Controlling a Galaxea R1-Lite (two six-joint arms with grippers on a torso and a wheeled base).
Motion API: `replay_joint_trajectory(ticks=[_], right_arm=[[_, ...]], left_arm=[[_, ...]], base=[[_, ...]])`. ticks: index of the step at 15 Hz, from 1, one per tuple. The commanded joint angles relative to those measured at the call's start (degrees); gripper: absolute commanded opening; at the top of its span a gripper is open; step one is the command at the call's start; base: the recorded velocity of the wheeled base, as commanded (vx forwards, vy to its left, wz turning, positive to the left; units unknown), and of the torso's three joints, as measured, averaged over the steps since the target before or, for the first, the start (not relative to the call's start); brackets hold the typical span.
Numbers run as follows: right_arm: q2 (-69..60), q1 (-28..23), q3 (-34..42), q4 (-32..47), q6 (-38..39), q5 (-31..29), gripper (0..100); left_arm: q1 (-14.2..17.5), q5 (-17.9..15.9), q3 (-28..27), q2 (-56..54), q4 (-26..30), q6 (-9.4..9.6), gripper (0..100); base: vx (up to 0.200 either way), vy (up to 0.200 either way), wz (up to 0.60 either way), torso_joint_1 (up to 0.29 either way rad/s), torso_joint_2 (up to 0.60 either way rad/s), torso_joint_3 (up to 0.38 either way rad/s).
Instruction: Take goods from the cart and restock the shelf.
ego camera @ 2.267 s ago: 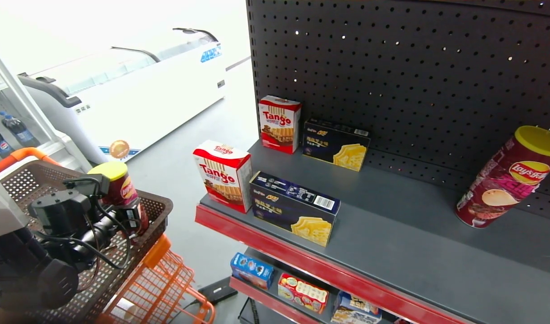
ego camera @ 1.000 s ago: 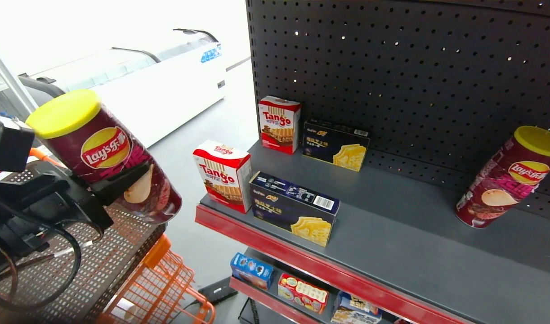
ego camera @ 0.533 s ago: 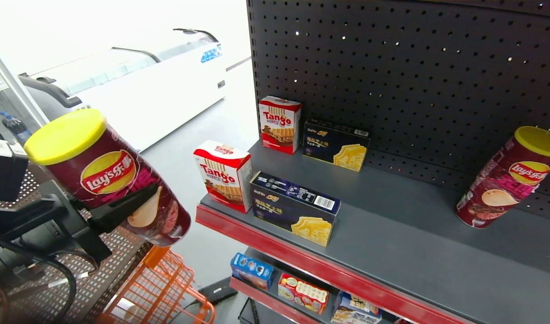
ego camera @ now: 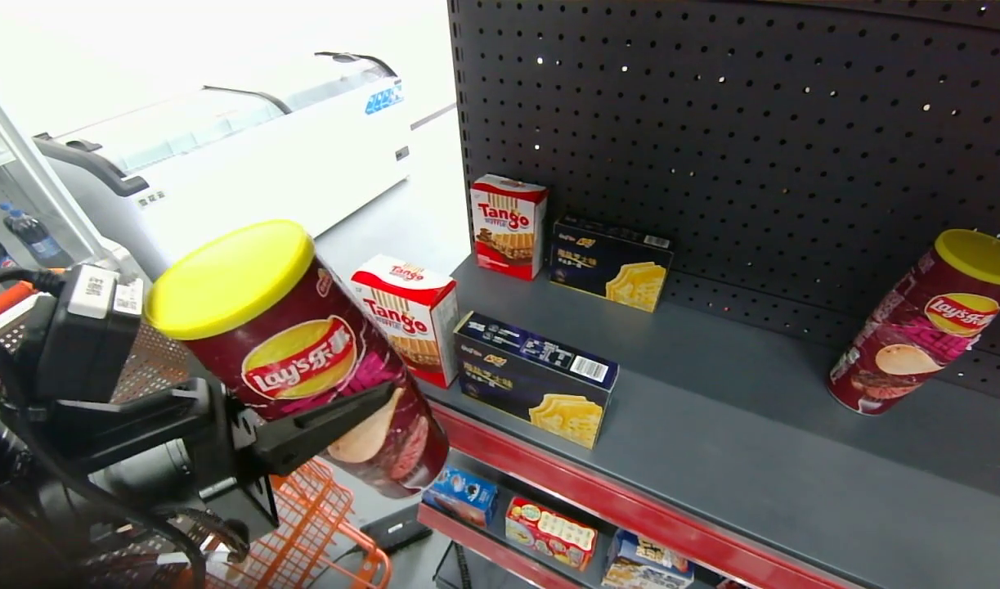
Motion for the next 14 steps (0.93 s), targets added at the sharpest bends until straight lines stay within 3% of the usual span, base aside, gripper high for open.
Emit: replay_joint_trajectory(ticks=[1,4,6,8,12,14], right_arm=[[0.07,0.00,0.00,0.00,-0.01,0.04,100],[0.07,0.00,0.00,0.00,-0.01,0.04,100],[0.07,0.00,0.00,0.00,-0.01,0.04,100],[0.07,0.00,0.00,0.00,-0.01,0.04,100],[0.07,0.00,0.00,0.00,-0.01,0.04,100],[0.07,0.00,0.00,0.00,-0.01,0.04,100]], left_arm=[[-4.26,-0.12,-0.14,1.40,0.00,0.02,0],[-6.29,-0.30,-0.05,2.54,0.00,0.02,0],[-11.30,-0.30,-0.05,4.21,0.00,0.02,0],[-14.20,-0.30,-0.58,5.70,0.00,0.10,0],[-17.18,-0.12,-2.25,8.25,-0.08,0.63,0],[-17.27,-0.03,-2.25,8.51,-0.08,0.63,0]], base=[[0.000,0.000,0.00,0.000,0.00,0.000],[0.000,0.000,0.00,0.000,0.00,0.000],[0.000,0.000,0.00,0.000,0.00,0.000],[0.000,0.000,0.00,0.000,0.00,0.000],[0.000,0.000,0.00,0.000,0.00,0.000],[0.000,0.000,-0.60,0.005,0.00,0.005]])
